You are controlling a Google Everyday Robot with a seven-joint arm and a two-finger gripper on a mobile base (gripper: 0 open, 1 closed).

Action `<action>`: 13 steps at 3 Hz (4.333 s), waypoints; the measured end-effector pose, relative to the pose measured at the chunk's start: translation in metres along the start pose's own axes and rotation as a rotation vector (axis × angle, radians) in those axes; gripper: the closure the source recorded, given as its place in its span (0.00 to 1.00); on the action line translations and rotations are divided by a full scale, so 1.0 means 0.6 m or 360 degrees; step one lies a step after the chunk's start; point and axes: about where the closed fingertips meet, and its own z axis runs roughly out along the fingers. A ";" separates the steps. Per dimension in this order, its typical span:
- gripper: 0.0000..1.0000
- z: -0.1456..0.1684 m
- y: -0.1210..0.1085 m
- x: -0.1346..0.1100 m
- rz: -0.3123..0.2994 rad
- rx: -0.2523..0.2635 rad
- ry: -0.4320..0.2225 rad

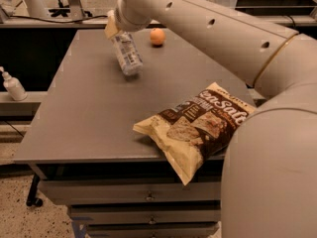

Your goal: Place blue plastic bottle upright

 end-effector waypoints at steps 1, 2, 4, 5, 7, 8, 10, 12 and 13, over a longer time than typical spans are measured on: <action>1.00 0.001 0.015 0.012 -0.0065 0.0003 0.0068; 1.00 0.012 0.036 -0.001 -0.0149 -0.0059 0.0046; 1.00 0.027 0.073 -0.069 -0.0236 -0.0168 -0.0194; 1.00 0.009 0.074 -0.093 -0.0210 -0.0179 -0.0371; 1.00 -0.037 0.066 -0.136 -0.0126 -0.0231 -0.0795; 1.00 -0.064 0.063 -0.154 -0.0121 -0.0283 -0.1000; 1.00 -0.066 0.042 -0.154 -0.0150 -0.0258 -0.1071; 1.00 -0.049 -0.031 -0.156 -0.0138 -0.0209 -0.1224; 1.00 -0.023 -0.032 -0.136 -0.0077 -0.0216 -0.1232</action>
Offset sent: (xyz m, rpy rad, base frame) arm 0.0012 0.0439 0.0081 -0.0432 -0.0506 0.1745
